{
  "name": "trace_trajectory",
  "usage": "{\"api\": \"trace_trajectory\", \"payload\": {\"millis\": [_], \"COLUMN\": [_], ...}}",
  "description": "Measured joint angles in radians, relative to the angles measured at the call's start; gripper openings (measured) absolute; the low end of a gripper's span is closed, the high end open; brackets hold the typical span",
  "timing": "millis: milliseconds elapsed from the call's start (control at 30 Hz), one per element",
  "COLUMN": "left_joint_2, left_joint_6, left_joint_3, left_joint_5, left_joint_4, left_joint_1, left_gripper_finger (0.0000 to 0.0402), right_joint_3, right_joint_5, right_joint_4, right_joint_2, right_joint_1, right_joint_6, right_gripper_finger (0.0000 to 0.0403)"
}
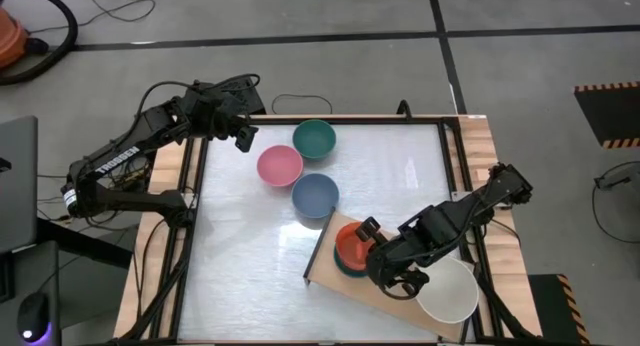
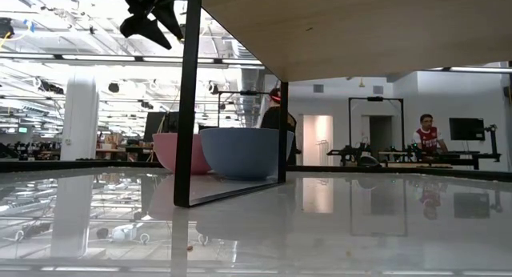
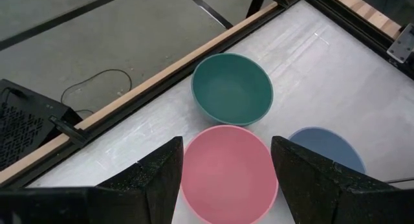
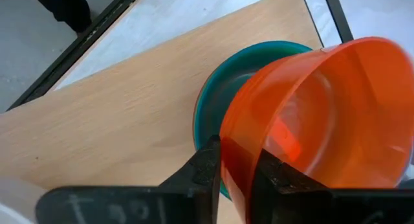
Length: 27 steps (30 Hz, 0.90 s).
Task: Place and stack bowls onto a shelf
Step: Stack the transparent orange bowl on top of the transparent blue bowl on the shelf, then stack the blue bowl on top of the light gray bowl on the shelf
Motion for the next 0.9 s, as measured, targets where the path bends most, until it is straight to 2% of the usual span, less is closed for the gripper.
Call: {"api": "trace_trajectory", "payload": {"millis": [333, 533, 633, 733, 833, 900], "left_joint_2": [0.0, 0.0, 0.0, 0.0, 0.0, 0.0], "left_joint_6": [0.0, 0.0, -0.001, -0.002, -0.002, -0.004], "left_joint_3": [0.0, 0.0, 0.0, 0.0, 0.0, 0.0], "left_joint_5": [0.0, 0.0, 0.009, 0.038, 0.064, 0.068], "left_joint_4": [0.0, 0.0, 0.0, 0.0, -0.01, -0.025], "left_joint_1": [0.0, 0.0, 0.0, 0.0, 0.0, 0.0], "left_gripper_finger": [0.0219, 0.0219, 0.0219, 0.0219, 0.0219, 0.0219], "right_joint_3": [0.0, 0.051, 0.134, 0.242, 0.348, 0.384], "right_joint_5": [-0.023, -0.016, 0.061, 0.178, 0.347, 0.398], "right_joint_4": [0.026, 0.049, 0.043, 0.048, 0.073, 0.127], "right_joint_2": [0.0, -0.003, -0.005, -0.01, -0.016, -0.018], "right_joint_1": [-0.006, -0.007, -0.024, -0.07, -0.146, -0.221], "right_joint_6": [0.03, 0.189, 0.257, 0.245, 0.239, 0.238], "right_gripper_finger": [0.0168, 0.018, 0.017, 0.016, 0.0152, 0.0151]}}
